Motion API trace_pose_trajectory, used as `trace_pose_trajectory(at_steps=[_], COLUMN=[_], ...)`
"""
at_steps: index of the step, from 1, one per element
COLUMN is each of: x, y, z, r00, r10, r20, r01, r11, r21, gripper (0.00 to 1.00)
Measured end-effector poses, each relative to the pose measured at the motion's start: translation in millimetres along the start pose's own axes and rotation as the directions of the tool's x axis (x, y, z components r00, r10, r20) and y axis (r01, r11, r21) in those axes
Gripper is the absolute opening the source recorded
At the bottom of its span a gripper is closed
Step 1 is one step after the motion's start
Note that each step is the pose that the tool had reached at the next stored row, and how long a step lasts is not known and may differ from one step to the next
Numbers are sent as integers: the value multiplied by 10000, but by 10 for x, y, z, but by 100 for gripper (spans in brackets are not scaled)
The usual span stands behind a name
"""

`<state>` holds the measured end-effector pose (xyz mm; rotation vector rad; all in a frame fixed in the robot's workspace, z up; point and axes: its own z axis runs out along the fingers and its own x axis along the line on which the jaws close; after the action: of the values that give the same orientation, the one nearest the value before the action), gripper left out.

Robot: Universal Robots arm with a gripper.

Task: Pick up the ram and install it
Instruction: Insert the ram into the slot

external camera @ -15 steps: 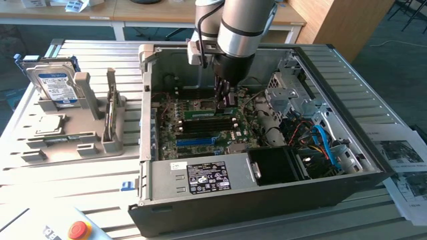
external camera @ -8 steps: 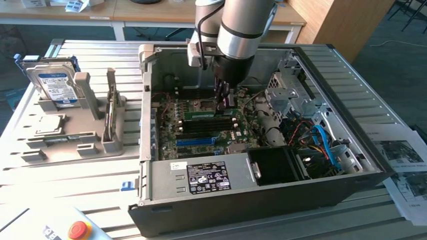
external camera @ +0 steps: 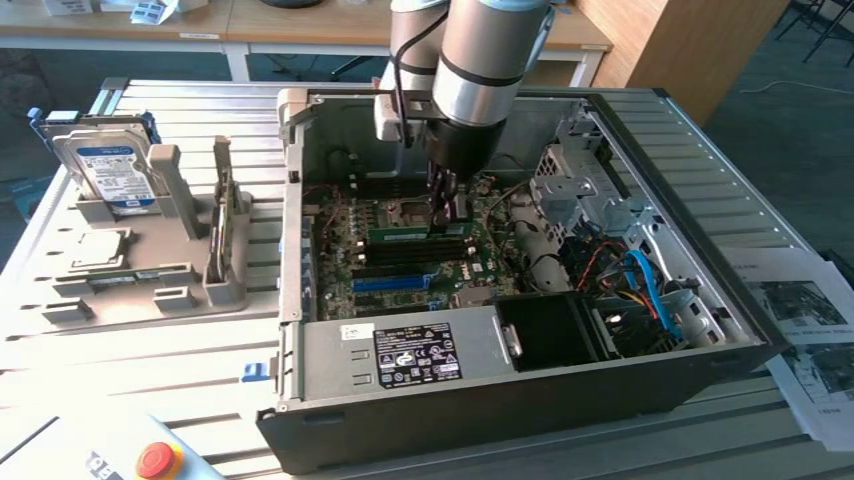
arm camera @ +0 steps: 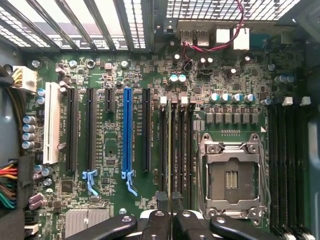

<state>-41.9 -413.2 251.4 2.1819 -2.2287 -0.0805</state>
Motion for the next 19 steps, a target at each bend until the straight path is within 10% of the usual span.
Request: trace_pose_trajectory(at_steps=[19], x=[2], y=[0], z=[105], r00=[10000], r10=[0], r20=[-1], r01=[0], r11=[10000], r21=[0], gripper=[12])
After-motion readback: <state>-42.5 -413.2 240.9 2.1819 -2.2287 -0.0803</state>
